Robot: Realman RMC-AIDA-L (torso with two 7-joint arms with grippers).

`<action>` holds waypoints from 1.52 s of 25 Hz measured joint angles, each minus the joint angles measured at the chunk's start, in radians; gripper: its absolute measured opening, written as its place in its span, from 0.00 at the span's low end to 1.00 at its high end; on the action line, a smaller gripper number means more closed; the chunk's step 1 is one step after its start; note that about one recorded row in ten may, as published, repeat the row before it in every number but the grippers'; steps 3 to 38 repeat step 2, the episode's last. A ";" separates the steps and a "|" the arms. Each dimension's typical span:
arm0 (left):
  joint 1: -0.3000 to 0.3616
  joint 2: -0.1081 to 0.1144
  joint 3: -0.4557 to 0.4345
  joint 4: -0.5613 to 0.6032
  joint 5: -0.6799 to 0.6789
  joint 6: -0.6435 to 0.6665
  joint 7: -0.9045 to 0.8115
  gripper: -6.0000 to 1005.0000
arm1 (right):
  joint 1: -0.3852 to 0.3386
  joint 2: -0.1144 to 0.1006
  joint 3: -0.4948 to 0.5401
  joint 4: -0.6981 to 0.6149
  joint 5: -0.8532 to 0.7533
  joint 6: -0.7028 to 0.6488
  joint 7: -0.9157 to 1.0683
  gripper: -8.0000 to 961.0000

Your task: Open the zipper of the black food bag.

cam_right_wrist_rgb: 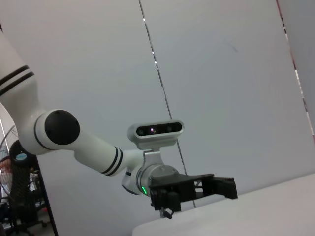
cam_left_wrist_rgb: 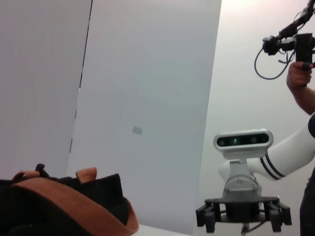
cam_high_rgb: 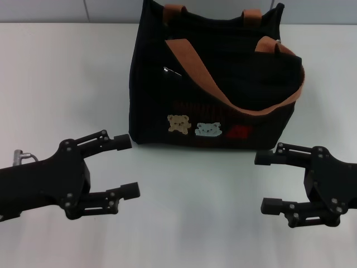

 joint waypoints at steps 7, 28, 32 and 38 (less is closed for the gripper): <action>0.000 -0.010 -0.002 0.003 -0.005 -0.001 0.000 0.84 | 0.001 -0.001 0.000 0.000 0.000 0.003 0.000 0.86; 0.000 -0.010 -0.002 0.003 -0.005 -0.001 0.000 0.84 | 0.001 -0.001 0.000 0.000 0.000 0.003 0.000 0.86; 0.000 -0.010 -0.002 0.003 -0.005 -0.001 0.000 0.84 | 0.001 -0.001 0.000 0.000 0.000 0.003 0.000 0.86; 0.000 -0.010 -0.002 0.003 -0.005 -0.001 0.000 0.84 | 0.001 -0.001 0.000 0.000 0.000 0.003 0.000 0.86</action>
